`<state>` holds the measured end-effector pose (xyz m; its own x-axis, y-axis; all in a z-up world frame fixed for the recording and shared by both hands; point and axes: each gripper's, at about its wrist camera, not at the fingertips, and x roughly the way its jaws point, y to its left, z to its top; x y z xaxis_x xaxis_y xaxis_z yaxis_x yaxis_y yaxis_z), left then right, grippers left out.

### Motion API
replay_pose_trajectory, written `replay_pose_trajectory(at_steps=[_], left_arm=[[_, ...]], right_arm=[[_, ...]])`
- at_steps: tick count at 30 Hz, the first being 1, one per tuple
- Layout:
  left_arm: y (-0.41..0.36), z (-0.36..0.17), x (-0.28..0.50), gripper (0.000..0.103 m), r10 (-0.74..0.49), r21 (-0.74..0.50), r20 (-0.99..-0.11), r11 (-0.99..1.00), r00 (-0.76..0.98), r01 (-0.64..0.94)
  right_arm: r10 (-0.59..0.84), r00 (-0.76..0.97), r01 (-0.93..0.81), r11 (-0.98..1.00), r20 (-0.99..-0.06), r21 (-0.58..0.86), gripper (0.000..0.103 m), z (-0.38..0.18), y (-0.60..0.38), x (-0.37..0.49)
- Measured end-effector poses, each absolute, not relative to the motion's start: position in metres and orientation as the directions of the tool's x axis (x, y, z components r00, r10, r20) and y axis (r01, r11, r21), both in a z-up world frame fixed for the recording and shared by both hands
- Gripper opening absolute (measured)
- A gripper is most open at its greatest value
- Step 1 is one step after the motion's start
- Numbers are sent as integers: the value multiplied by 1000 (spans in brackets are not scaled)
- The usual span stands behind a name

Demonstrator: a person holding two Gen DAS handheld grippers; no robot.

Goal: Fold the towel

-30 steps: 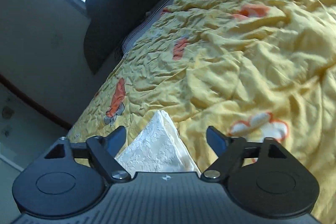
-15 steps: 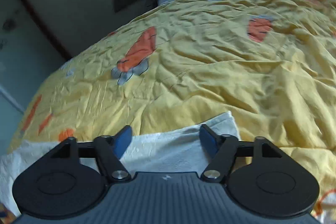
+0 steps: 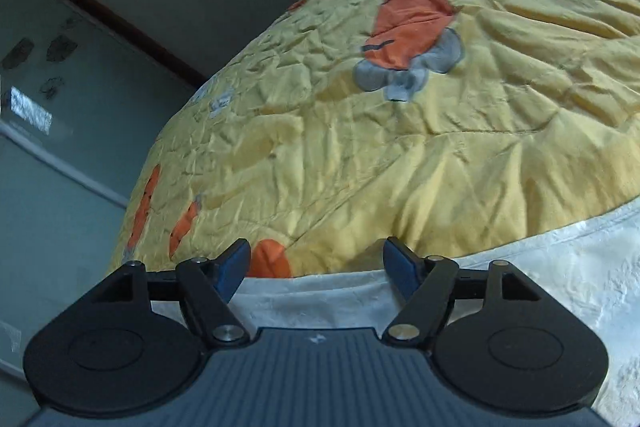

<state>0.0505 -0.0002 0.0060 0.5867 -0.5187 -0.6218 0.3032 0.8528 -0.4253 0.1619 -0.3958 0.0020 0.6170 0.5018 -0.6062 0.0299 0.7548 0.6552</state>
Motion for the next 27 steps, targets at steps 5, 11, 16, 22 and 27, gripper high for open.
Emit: replay_pose_trajectory(at_steps=[5, 11, 16, 22, 27], left_arm=[[28, 23, 34, 70, -479, -406, -590, 872, 650, 273], [51, 18, 31, 70, -449, -437, -598, 877, 664, 200], [48, 9, 28, 72, -458, -431, -605, 876, 651, 216], [49, 1, 32, 76, -486, -452, -610, 862, 626, 230], [51, -3, 30, 77, -500, -454, -603, 856, 622, 247]], right_arm=[[571, 516, -186, 802, -638, 567, 74, 11, -335, 159], [565, 409, -278, 825, -716, 492, 74, 17, -296, 211], [477, 303, -408, 847, -825, 340, 73, 13, -260, 230], [409, 264, -493, 836, -873, 243, 38, 20, -249, 233], [414, 226, -508, 822, -882, 256, 38, 17, -253, 232]])
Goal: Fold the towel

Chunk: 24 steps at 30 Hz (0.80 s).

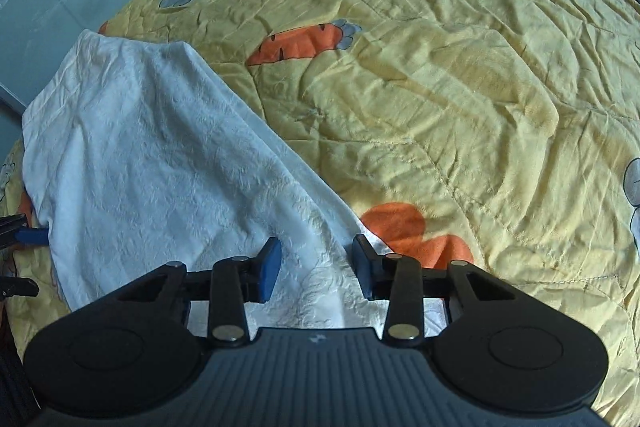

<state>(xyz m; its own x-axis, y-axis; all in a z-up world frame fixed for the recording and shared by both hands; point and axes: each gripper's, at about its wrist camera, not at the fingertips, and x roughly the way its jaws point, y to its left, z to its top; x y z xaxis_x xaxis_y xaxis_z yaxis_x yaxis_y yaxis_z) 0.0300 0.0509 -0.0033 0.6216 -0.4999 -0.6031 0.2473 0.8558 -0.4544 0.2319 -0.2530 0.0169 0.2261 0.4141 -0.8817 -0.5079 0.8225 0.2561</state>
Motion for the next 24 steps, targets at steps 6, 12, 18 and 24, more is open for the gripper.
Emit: replay_pose_trajectory(at_steps=[6, 12, 18, 24], left_arm=[[52, -7, 29, 80, -514, -450, -591, 849, 622, 275], [45, -6, 30, 86, -509, -441, -591, 854, 626, 277], [46, -7, 31, 89, -512, -451, -588, 850, 626, 272], [43, -5, 32, 91, -508, -446, -599, 854, 620, 268]], right_arm=[[440, 196, -507, 810, -876, 294, 35, 18, -259, 230], [430, 263, -511, 821, -864, 253, 3, 29, -261, 229], [415, 298, -463, 850, -860, 250, 2, 12, -268, 238], [476, 357, -363, 864, -804, 350, 4, 28, -288, 230]])
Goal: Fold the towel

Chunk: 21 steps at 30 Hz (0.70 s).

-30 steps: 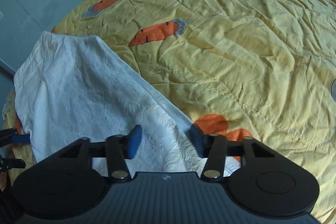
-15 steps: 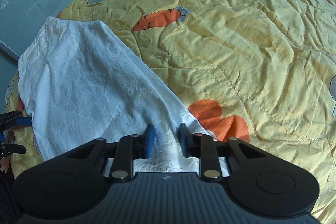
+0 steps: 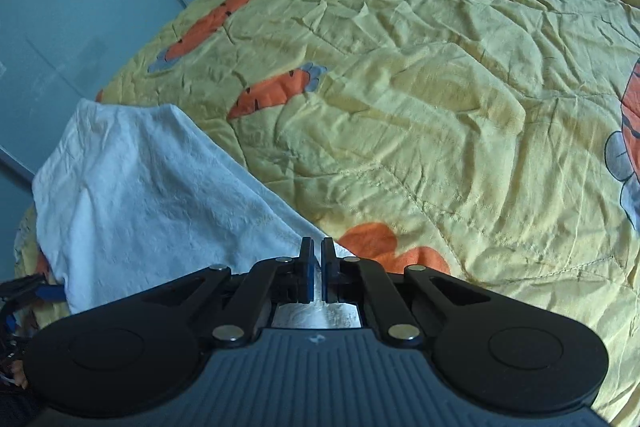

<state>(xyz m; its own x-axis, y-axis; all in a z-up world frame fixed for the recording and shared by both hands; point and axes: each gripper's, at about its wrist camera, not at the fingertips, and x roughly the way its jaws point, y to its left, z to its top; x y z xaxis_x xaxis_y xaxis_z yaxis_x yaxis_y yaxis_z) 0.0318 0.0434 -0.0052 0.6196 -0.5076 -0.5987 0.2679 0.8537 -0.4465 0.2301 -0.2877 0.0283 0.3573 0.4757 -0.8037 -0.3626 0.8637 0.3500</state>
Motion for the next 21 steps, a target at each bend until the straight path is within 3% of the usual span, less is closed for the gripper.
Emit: replay_pose_trajectory(at_steps=[3, 7, 10, 13, 14, 15, 18, 21], left_arm=[[43, -1, 32, 91, -508, -455, -612, 853, 605, 256], [37, 18, 30, 90, -593, -520, -568, 796, 570, 310], [10, 38, 37, 91, -674, -523, -510, 736, 534, 429], [-28, 42, 56, 94, -684, -444, -483, 729, 546, 520], [-40, 37, 65, 94, -671, -419, -497, 741, 550, 525], [-51, 28, 77, 93, -651, -409, -535, 758, 539, 509], [-65, 2, 105, 84, -557, -381, -656, 827, 510, 414], [-51, 12, 95, 84, -499, -346, -651, 866, 572, 361]], right_arm=[[485, 482, -257, 874, -730, 412, 4, 50, -322, 205], [590, 564, -147, 760, -577, 634, 4, 47, -364, 145], [541, 553, -91, 795, -634, 600, 5, 27, -363, 123], [474, 535, -15, 833, -699, 553, 5, 3, -368, 125], [417, 549, 14, 862, -725, 506, 4, -2, -372, 127], [410, 592, 36, 847, -694, 531, 1, -9, -386, 127], [239, 688, 253, 805, -685, 536, 3, -5, -423, 113], [169, 721, 201, 877, -672, 437, 5, 22, -413, 82]])
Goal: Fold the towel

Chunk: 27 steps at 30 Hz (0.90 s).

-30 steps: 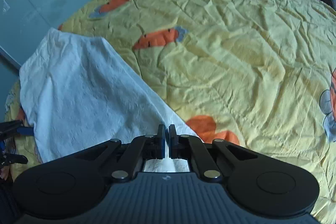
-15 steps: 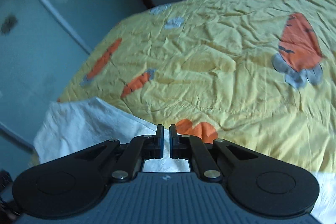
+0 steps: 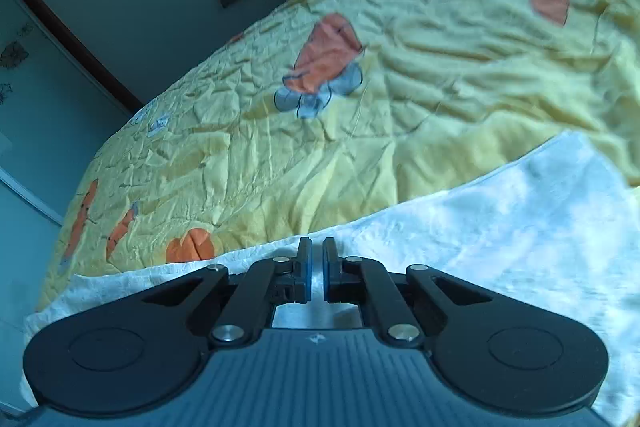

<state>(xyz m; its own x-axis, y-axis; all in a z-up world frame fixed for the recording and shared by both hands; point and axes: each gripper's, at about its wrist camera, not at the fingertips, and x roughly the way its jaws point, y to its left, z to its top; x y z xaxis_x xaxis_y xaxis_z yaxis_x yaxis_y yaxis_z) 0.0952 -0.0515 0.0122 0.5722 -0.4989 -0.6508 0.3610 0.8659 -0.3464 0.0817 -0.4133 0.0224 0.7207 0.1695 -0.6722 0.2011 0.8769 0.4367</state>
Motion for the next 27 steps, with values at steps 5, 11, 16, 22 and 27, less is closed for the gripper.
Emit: replay_pose_trajectory(at_steps=[5, 11, 16, 22, 27], left_arm=[[15, 36, 59, 90, -376, -359, -583, 914, 720, 187], [137, 43, 13, 90, -24, -469, -575, 829, 817, -305], [226, 33, 10, 92, 70, -598, -626, 596, 777, -536], [244, 20, 42, 92, -19, -676, -617, 524, 787, -518], [239, 23, 48, 92, -44, -704, -591, 515, 805, -489]], right_arm=[[145, 648, 64, 968, -748, 243, 42, 13, -387, 40], [119, 715, 62, 971, -689, 232, 67, -3, -396, 21], [55, 698, -3, 997, -714, 74, 90, -10, -364, 29], [40, 700, 5, 998, -713, 62, 103, -15, -357, 30], [44, 715, 5, 998, -698, 69, 103, -16, -359, 27]])
